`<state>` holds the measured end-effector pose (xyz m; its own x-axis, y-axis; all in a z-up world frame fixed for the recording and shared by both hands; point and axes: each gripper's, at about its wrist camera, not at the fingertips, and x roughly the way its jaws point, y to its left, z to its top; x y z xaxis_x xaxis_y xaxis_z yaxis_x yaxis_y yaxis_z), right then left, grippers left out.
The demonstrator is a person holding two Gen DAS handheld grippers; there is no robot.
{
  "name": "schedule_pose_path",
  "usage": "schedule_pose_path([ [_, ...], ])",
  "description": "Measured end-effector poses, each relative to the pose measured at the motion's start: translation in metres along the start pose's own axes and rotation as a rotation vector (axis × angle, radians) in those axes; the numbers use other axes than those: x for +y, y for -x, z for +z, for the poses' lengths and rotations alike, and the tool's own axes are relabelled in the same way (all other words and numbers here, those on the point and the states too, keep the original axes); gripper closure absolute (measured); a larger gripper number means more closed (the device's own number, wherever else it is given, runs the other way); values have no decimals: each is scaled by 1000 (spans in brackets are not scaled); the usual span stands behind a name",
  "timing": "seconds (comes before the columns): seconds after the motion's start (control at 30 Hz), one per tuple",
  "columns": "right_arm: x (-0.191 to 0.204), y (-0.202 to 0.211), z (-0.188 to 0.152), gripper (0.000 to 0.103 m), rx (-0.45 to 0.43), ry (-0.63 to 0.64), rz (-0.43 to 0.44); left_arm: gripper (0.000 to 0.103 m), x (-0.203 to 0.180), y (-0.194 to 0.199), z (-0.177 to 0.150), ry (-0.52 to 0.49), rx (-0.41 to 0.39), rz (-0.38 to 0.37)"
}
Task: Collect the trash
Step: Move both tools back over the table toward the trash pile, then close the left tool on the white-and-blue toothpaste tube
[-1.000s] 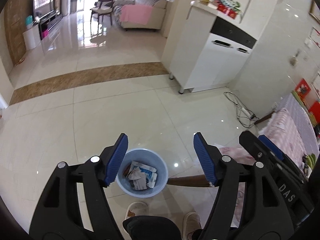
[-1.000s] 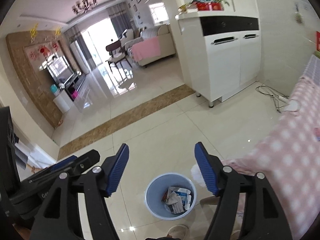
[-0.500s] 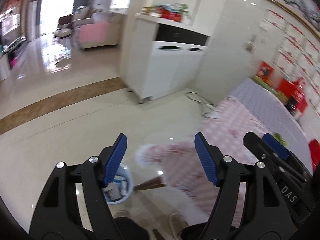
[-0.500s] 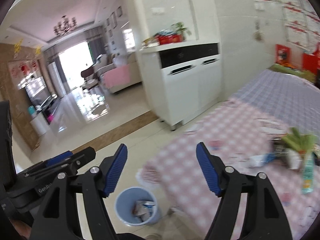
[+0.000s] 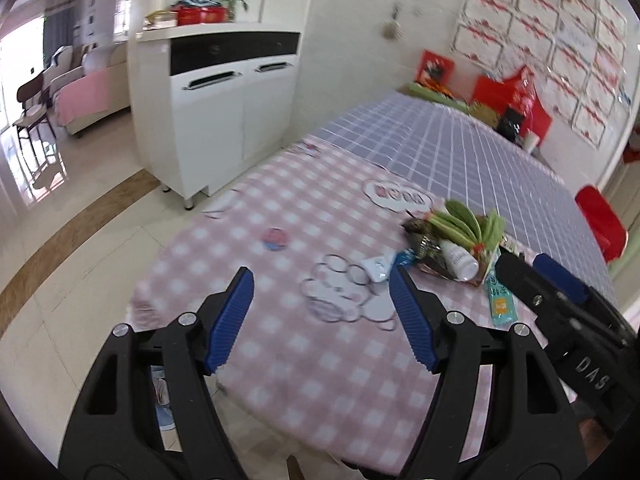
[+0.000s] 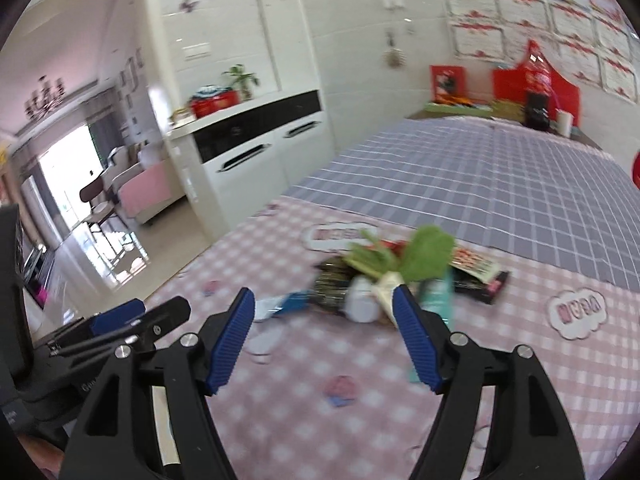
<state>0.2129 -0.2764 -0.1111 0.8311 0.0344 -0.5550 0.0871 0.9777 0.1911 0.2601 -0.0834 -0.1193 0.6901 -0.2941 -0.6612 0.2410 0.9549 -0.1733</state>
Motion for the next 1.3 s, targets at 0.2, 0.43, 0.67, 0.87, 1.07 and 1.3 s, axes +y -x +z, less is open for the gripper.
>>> schedule_pose_path([
  [0.2, -31, -11, -1, 33, 26, -48, -23, 33, -21, -26, 3, -54, 18, 18],
  [0.43, -48, -18, -4, 33, 47, -92, -3, 34, -34, -48, 4, -77, 49, 44],
  [0.67, -59, -28, 1, 33, 69, -107, 12, 34, -43, -53, 4, -97, 56, 52],
  [0.87, -70, -31, -2, 33, 74, -126, 23, 34, -52, -61, 3, -125, 67, 66],
  [1.07, -75, -37, -3, 33, 90, -142, 31, 34, -52, -66, 1, -116, 74, 70],
  [1.3, -76, -42, 0, 33, 103, -140, 27, 34, -52, -68, 1, -100, 72, 67],
])
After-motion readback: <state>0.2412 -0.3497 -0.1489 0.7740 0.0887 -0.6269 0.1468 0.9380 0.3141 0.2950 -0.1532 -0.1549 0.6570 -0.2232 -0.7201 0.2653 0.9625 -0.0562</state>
